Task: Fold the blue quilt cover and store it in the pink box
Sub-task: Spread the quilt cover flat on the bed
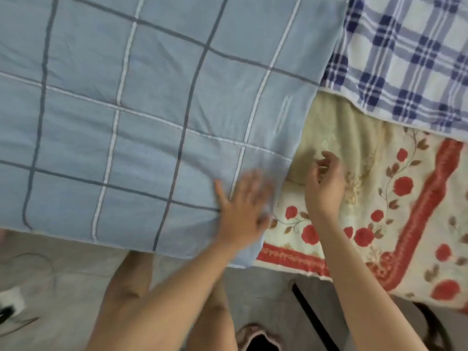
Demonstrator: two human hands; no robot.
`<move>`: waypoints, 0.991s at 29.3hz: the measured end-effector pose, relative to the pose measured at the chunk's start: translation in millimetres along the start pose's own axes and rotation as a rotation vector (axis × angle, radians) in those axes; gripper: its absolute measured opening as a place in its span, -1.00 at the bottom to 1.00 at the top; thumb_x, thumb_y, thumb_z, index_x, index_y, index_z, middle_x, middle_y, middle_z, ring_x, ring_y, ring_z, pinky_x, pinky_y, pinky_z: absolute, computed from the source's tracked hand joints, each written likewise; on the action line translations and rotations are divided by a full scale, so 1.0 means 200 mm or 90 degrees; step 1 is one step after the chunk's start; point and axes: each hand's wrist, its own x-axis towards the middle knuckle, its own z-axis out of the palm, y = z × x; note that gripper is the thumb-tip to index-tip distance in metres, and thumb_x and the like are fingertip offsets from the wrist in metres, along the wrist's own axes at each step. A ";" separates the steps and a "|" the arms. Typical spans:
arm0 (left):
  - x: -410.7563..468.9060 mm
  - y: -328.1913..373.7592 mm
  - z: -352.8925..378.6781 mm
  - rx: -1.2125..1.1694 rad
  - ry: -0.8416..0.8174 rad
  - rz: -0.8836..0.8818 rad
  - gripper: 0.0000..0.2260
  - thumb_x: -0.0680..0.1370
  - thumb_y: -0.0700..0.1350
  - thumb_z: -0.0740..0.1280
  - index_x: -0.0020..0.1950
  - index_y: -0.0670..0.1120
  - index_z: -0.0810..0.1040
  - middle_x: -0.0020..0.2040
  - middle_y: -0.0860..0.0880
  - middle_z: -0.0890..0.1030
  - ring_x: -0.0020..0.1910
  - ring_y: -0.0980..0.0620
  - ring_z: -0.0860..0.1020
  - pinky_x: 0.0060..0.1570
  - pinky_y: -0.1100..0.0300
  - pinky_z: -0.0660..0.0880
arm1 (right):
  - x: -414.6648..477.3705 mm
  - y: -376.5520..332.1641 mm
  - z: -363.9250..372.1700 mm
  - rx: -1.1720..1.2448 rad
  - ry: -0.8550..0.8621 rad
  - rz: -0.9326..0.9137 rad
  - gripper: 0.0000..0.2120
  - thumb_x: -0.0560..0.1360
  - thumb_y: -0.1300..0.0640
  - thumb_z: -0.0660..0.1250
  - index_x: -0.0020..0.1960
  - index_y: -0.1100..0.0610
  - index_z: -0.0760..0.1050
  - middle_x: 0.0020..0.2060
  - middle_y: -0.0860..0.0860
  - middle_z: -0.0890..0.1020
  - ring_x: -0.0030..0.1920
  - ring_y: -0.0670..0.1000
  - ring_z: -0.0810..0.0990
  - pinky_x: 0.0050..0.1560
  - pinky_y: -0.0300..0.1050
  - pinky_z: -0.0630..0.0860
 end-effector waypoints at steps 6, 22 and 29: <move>-0.41 0.42 0.08 -0.204 -0.161 0.355 -0.67 0.44 -0.04 0.40 0.18 -0.08 0.60 0.25 -0.06 0.57 0.35 -0.06 0.40 0.38 -0.37 0.08 | -0.17 -0.06 0.12 0.011 -0.051 -0.050 -0.37 0.47 0.11 0.35 0.46 0.12 0.18 0.17 0.10 0.45 0.12 0.07 0.49 0.13 0.08 0.49; -0.53 -0.70 -0.27 0.090 -0.283 0.041 -0.12 0.35 0.35 0.16 0.56 0.09 -0.12 0.56 -0.18 -0.15 0.51 -0.21 -0.26 0.29 -0.43 -0.13 | -0.34 -0.03 0.15 -0.332 -0.006 -0.117 -0.40 0.55 -0.06 0.05 0.54 0.14 0.09 0.54 0.11 0.05 0.53 0.20 -0.03 0.46 0.22 -0.24; -0.77 -1.00 -0.47 -0.136 -0.182 0.249 -0.59 0.48 0.06 0.12 0.30 0.07 0.43 0.36 0.07 0.45 0.44 0.11 0.23 0.41 -0.01 0.17 | -0.65 -0.95 0.99 -0.355 -0.136 -0.576 -0.35 0.35 0.03 0.30 0.44 0.03 0.33 0.42 0.06 0.38 0.43 0.16 0.29 0.41 0.21 0.03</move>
